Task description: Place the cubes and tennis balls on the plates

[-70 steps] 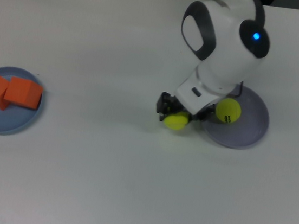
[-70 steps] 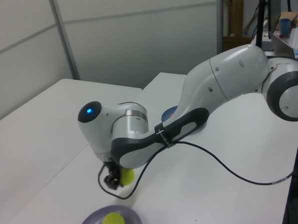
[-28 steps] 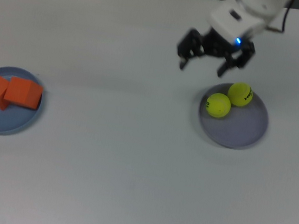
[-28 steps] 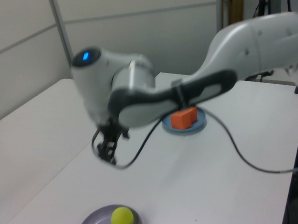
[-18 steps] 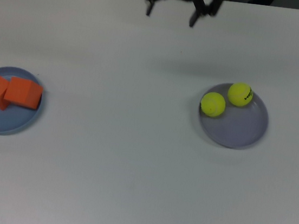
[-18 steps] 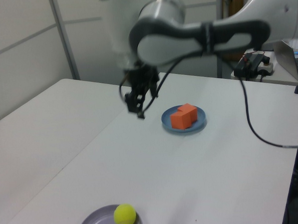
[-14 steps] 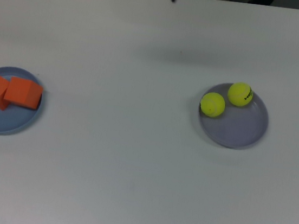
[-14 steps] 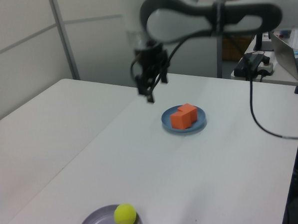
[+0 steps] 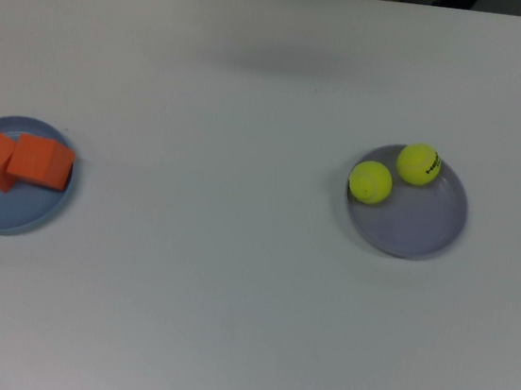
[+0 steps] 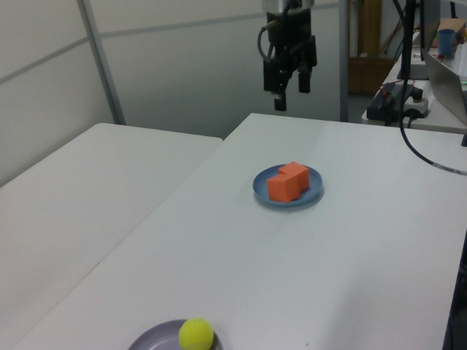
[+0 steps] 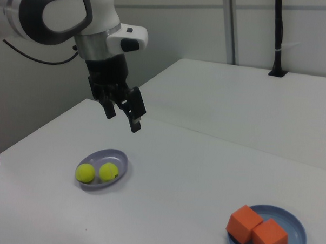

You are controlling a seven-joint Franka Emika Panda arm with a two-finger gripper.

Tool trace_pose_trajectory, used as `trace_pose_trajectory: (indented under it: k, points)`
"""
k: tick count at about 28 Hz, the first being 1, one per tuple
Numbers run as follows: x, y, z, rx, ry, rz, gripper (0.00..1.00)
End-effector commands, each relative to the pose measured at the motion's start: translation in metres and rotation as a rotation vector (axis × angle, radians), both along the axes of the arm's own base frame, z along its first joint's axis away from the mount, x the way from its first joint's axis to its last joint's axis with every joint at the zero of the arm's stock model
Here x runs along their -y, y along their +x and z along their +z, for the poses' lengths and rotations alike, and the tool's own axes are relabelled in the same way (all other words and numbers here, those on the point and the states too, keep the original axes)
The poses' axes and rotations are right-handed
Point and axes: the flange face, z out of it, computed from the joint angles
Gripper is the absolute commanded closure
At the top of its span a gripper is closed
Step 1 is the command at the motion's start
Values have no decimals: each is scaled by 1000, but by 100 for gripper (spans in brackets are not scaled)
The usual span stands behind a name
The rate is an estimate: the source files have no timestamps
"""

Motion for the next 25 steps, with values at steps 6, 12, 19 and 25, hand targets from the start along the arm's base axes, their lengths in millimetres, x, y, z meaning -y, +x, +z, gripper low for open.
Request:
trace_pose_trajectory:
  k: [6, 12, 19, 25]
  points:
    - [9, -9, 0, -16, -23, -4, 0]
    - [10, -9, 0, -17, -23, -6, 0]
    - [11, -7, -3, -24, -23, -6, 0]
    - [6, -5, -5, -26, -37, 18, 0]
